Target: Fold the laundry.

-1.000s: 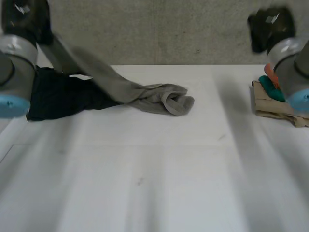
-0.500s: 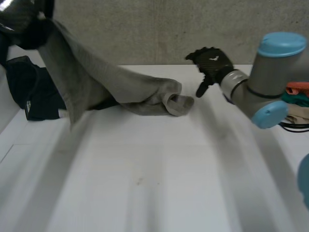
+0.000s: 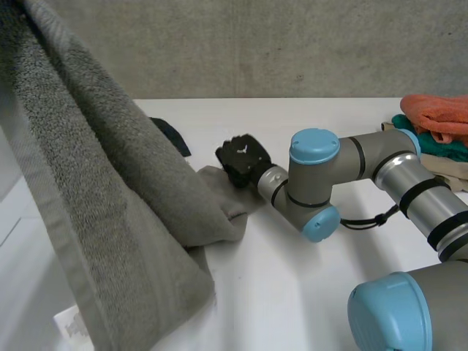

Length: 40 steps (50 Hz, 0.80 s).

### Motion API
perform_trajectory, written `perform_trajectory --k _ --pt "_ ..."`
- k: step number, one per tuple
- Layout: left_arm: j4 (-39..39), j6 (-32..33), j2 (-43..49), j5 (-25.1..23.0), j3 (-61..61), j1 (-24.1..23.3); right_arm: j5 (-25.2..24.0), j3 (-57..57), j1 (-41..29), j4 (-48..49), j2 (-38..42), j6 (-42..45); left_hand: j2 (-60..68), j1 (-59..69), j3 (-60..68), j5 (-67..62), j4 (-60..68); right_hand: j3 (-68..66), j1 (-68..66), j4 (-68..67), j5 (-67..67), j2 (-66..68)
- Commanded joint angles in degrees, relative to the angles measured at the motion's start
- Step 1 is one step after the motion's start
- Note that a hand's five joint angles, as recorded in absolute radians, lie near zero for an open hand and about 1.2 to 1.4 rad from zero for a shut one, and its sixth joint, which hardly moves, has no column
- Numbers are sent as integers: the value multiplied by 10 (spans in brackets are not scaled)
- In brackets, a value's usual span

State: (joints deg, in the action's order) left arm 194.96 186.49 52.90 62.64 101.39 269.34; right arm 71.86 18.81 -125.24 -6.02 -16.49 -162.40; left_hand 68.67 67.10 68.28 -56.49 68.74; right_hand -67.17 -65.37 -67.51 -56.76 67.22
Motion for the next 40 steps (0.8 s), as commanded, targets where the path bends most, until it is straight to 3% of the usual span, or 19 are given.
perform_trajectory --k 1,3,7,11,23,25,26,29,33,34,37,40 --pt "9 -26 29 -21 -6 44 -36 99 3 -54 -78 7 113 129 117 -135 113 362 344 365 358 -363" --pt "9 -26 33 -23 -10 44 -33 119 10 -47 -104 5 113 129 117 -135 113 516 498 519 512 -516" --pt "8 -30 34 -19 -21 39 -34 160 33 -40 -151 -1 113 129 117 -135 113 520 501 523 515 -520" --pt "2 -30 19 -22 -25 27 -67 182 33 -40 -174 -5 113 129 117 -135 113 525 507 528 521 -525" --pt "-6 -24 33 -4 -37 -8 -121 167 -65 -75 -123 -8 113 129 117 -135 113 572 554 575 568 -572" --pt "-6 -23 40 -1 -37 -7 -117 157 -69 -79 -115 -5 113 129 117 -135 113 495 477 498 491 -495" --pt "-6 -22 46 0 -37 -4 -107 141 -66 -79 -108 -5 113 129 117 -135 113 273 255 276 269 -273" --pt "-4 -22 58 2 -37 -1 -77 105 -49 -70 -101 -8 113 129 117 -135 113 -87 -105 -83 -91 86" --pt "-3 -21 79 3 -42 4 27 42 -19 -44 -102 -21 113 129 117 -135 113 -128 -146 -125 -132 128" --pt "-3 -20 91 5 -46 5 75 27 -5 -33 -110 -22 113 129 117 -135 113 -128 -146 -125 -132 128" --pt "6 -18 118 13 -58 6 141 26 17 -8 -144 -25 113 129 117 -135 113 -128 -146 -125 -132 128" --pt "11 -18 142 27 -70 8 165 46 33 14 -178 -22 113 129 117 -135 113 -128 -146 -125 -132 128"
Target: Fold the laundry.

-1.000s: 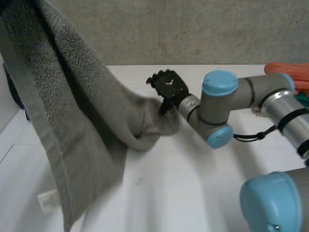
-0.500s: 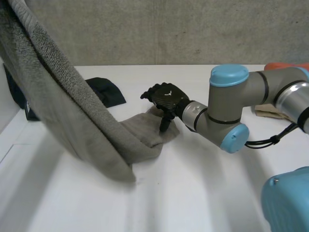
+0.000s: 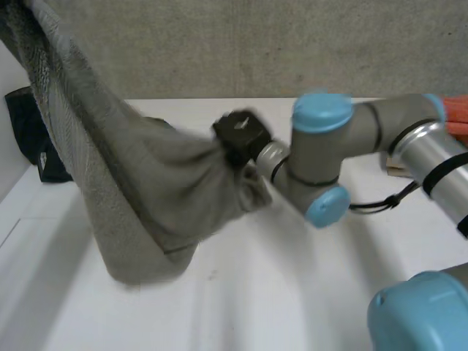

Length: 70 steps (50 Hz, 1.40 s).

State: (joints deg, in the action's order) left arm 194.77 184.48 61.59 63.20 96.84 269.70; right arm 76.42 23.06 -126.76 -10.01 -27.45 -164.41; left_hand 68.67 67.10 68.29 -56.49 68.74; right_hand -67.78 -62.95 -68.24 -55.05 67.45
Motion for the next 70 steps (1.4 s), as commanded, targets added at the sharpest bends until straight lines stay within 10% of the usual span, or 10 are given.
perform_trajectory --k 1,16,25,30,33,36,55,70 --pt "17 2 73 32 -32 5 130 26 60 66 -93 -1 113 129 117 -135 113 -122 -170 -118 -150 126" --pt "16 76 277 93 -68 -38 96 463 144 43 -372 169 113 129 117 -135 113 -122 -170 -118 -150 126" --pt "0 199 448 154 -84 -59 44 639 123 38 -362 211 113 129 117 -135 113 -122 -170 -118 -150 126" --pt "-27 231 494 169 -94 -81 53 616 122 53 -309 213 113 129 117 -135 113 -90 -139 -86 -118 94" --pt "-31 231 495 173 -97 -96 71 590 131 43 -306 202 113 129 117 -135 113 304 256 309 277 -301" --pt "-31 227 488 178 -97 -106 79 566 143 16 -324 176 113 129 117 -135 113 429 381 434 402 -426" --pt "-35 220 428 180 -55 -113 61 333 192 -250 -258 298 113 129 117 -135 113 450 402 455 423 -447" --pt "-35 220 415 173 -36 -107 -32 242 187 -158 -128 375 113 129 117 -135 113 423 375 428 396 -420"
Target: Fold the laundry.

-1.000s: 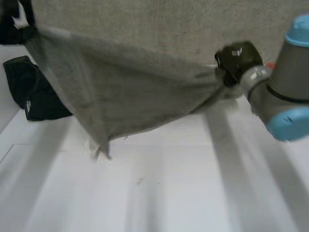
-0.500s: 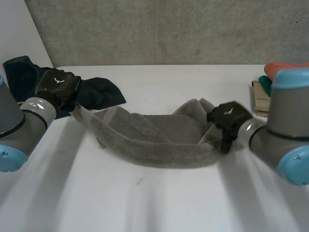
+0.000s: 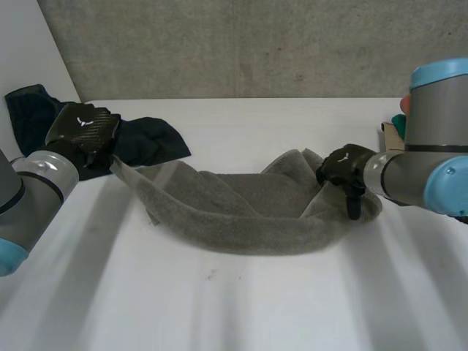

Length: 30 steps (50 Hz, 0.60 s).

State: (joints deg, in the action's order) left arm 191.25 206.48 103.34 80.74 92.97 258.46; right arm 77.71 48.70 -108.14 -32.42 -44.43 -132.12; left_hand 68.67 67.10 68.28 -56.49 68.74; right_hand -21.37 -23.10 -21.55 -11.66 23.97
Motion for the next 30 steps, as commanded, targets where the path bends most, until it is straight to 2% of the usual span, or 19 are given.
perform_trajectory --k 1,6,10,11,14,19,25,29,30 --pt "0 0 -2 -2 4 6 -45 -16 1 74 46 58 113 129 117 -135 113 -41 -24 -39 -38 15" --pt "0 0 -4 -5 8 11 -44 -38 2 88 74 68 113 129 117 -135 113 -110 -93 -108 -107 84" --pt "0 0 -4 -8 11 15 -39 -47 8 83 79 68 113 129 117 -135 113 -402 -385 -400 -399 376" --pt "0 0 -4 -7 11 18 -36 -46 13 83 70 65 113 129 117 -135 113 -584 -567 -583 -582 558" --pt "-1 0 -6 -6 12 23 -33 -38 22 78 46 56 113 129 117 -135 113 -586 -569 -584 -583 560" --pt "-13 0 -29 -6 9 30 -46 24 61 57 -40 31 113 129 117 -135 113 -586 -569 -584 -583 560" --pt "-41 0 -53 -11 5 30 -72 73 76 59 -78 45 113 129 117 -135 113 -586 -569 -584 -583 560" --pt "-46 2 -53 -20 4 23 -71 75 73 83 -68 35 113 129 117 -135 113 -143 -126 -141 -140 117" --pt "-44 1 -52 -19 4 21 -68 70 69 91 -60 24 113 129 117 -135 113 -122 -105 -120 -119 96"
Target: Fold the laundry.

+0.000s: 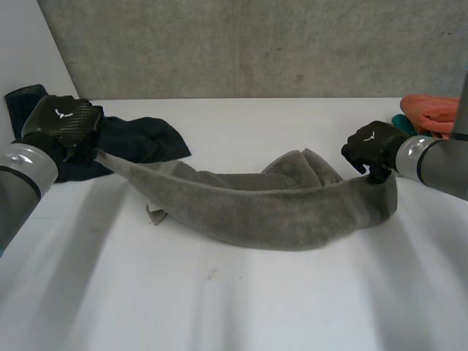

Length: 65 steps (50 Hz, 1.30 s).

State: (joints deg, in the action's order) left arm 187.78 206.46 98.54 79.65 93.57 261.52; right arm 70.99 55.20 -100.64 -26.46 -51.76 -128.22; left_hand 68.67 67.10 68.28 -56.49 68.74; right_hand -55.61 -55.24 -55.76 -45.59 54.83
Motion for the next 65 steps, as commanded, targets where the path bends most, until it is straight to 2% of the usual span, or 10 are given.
perform_trajectory --k 1,16,27,31,32,43,51,55,58,65 --pt "-9 1 -3 -8 -3 -11 1 3 -8 34 17 -20 113 129 117 -135 113 242 239 244 242 -234" --pt "4 0 17 -6 -4 -29 65 -94 -28 37 134 -20 113 129 117 -135 113 274 271 276 274 -267" --pt "3 3 24 -9 -1 -15 71 -172 -15 7 207 3 113 129 117 -135 113 237 234 239 237 -230" --pt "3 3 24 -9 -1 -13 67 -191 -12 -8 218 0 113 129 117 -135 113 26 23 28 26 -19" --pt "1 3 24 -9 -1 -13 64 -194 -11 -10 214 -6 113 129 117 -135 113 -241 -245 -240 -241 249" --pt "-27 4 -4 -4 -6 -12 39 -60 30 -41 32 -106 113 129 117 -135 113 -244 -248 -242 -244 252" --pt "-152 35 -51 20 -7 -1 28 101 93 -184 -103 101 113 129 117 -135 113 -244 -248 -242 -244 252" --pt "-227 74 -55 22 1 1 41 138 109 -276 -121 174 113 129 117 -135 113 -244 -248 -242 -244 252" --pt "-260 100 -53 21 10 1 42 149 107 -294 -121 170 113 129 117 -135 113 -244 -248 -242 -244 252" --pt "-233 134 -7 16 -8 6 40 155 64 -163 -85 79 113 129 117 -135 113 -244 -248 -242 -244 252"
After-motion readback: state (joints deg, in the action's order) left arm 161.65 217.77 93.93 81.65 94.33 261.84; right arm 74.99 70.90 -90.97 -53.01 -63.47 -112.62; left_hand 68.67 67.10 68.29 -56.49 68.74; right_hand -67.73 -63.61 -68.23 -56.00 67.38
